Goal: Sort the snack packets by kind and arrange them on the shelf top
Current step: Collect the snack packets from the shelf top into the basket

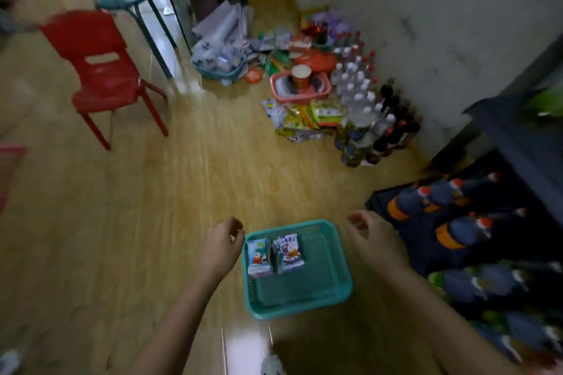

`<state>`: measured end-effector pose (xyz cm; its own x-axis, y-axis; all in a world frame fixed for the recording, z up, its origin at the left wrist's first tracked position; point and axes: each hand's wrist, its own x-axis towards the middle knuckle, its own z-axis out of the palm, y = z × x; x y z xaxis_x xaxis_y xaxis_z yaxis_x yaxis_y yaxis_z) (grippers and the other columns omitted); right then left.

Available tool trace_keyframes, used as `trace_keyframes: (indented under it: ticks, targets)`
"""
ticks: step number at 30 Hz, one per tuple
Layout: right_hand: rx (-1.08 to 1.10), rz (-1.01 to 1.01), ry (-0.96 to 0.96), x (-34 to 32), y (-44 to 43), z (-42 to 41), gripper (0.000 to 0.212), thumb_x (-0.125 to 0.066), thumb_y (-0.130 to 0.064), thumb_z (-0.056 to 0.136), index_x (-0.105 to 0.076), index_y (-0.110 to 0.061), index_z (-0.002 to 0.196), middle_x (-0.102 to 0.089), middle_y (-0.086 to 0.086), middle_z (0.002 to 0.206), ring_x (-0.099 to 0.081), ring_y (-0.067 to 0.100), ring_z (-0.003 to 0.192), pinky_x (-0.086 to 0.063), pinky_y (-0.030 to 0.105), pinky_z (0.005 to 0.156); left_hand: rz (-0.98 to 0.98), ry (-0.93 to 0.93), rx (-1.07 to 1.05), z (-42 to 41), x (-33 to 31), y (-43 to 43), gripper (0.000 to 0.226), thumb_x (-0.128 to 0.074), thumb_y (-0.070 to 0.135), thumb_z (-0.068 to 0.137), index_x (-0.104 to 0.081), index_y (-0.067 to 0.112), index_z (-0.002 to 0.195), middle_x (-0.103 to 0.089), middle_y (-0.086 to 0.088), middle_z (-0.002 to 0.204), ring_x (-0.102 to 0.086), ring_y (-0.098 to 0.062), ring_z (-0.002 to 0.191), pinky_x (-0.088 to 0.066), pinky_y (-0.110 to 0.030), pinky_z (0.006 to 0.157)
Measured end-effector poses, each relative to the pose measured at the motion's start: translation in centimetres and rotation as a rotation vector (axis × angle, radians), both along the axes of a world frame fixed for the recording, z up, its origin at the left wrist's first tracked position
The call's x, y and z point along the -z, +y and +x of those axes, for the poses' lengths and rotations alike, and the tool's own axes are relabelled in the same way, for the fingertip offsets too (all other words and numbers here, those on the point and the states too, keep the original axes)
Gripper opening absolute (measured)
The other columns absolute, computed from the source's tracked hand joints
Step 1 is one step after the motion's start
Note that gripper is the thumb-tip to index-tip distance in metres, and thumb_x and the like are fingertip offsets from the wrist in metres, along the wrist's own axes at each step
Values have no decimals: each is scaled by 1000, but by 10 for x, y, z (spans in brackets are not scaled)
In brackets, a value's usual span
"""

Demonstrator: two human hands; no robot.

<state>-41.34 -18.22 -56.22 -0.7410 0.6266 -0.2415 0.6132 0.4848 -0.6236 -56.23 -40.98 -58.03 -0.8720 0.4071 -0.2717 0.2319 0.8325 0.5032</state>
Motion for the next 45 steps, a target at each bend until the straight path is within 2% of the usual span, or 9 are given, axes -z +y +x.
trace_keyframes:
  ticks: [4, 8, 10, 15, 20, 24, 27, 32, 45]
  targets:
    - [-4, 150, 59, -178, 23, 33, 21, -56, -16, 90, -62, -16, 109, -60, -4, 106, -58, 17, 98, -44, 28, 73, 22, 114, 122, 16, -171, 27, 22, -51, 25, 93, -62, 12, 107, -69, -3, 101, -65, -20, 88, -38, -26, 63]
    - [95, 291, 168, -314, 39, 94, 18, -57, -18, 90, -63, -17, 107, -62, -2, 107, -58, 17, 96, -44, 27, 75, 124, 236, 189, 34, -306, 44, 15, -54, 26, 91, -62, 15, 98, -69, -1, 87, -63, -23, 78, -45, -32, 65]
    - [150, 374, 203, -362, 43, 131, 17, -56, -19, 91, -63, -17, 106, -59, -5, 102, -58, 18, 99, -40, 26, 75, 187, 315, 233, 46, -355, 51, 12, -55, 28, 91, -61, 19, 95, -64, 5, 79, -61, -20, 72, -47, -32, 64]
    - [317, 519, 194, -435, 21, 230, 19, -53, -26, 92, -62, -22, 108, -59, -7, 106, -56, 14, 96, -47, 33, 72, 293, 526, 444, 85, -439, 60, 11, -54, 31, 90, -59, 22, 93, -60, 8, 75, -57, -16, 66, -42, -28, 55]
    - [548, 579, 139, -467, -31, 328, 20, -52, -33, 91, -59, -30, 109, -56, -15, 108, -53, 8, 86, -47, 31, 66, 402, 610, 671, 131, -476, 76, 10, -57, 34, 88, -59, 25, 90, -65, 4, 77, -62, -22, 70, -49, -33, 56]
    - [753, 636, 74, -481, -76, 400, 19, -53, -34, 90, -59, -32, 108, -57, -15, 108, -56, 10, 94, -48, 33, 73, 529, 646, 864, 186, -501, 105, 8, -64, 26, 84, -61, 19, 81, -66, -1, 71, -63, -26, 64, -38, -27, 49]
    - [914, 683, 42, -492, -112, 454, 19, -55, -33, 88, -61, -31, 106, -59, -14, 105, -58, 14, 102, -50, 38, 80, 594, 592, 1009, 242, -516, 128, 10, -61, 30, 86, -63, 20, 88, -67, 0, 75, -65, -26, 70, -45, -31, 54]
    - [1121, 733, -11, -507, -168, 543, 18, -59, -28, 86, -63, -27, 104, -61, -10, 102, -62, 17, 96, -50, 40, 79, 680, 539, 1222, 342, -529, 163, 13, -59, 32, 87, -63, 21, 93, -64, 6, 79, -64, -26, 76, -43, -31, 58]
    - [1302, 824, -74, -524, -213, 749, 18, -61, -25, 86, -63, -27, 103, -61, -10, 98, -61, 14, 93, -52, 39, 74, 883, 391, 1410, 590, -535, 182, 16, -59, 31, 87, -64, 22, 99, -64, 8, 86, -61, -20, 77, -49, -33, 67]
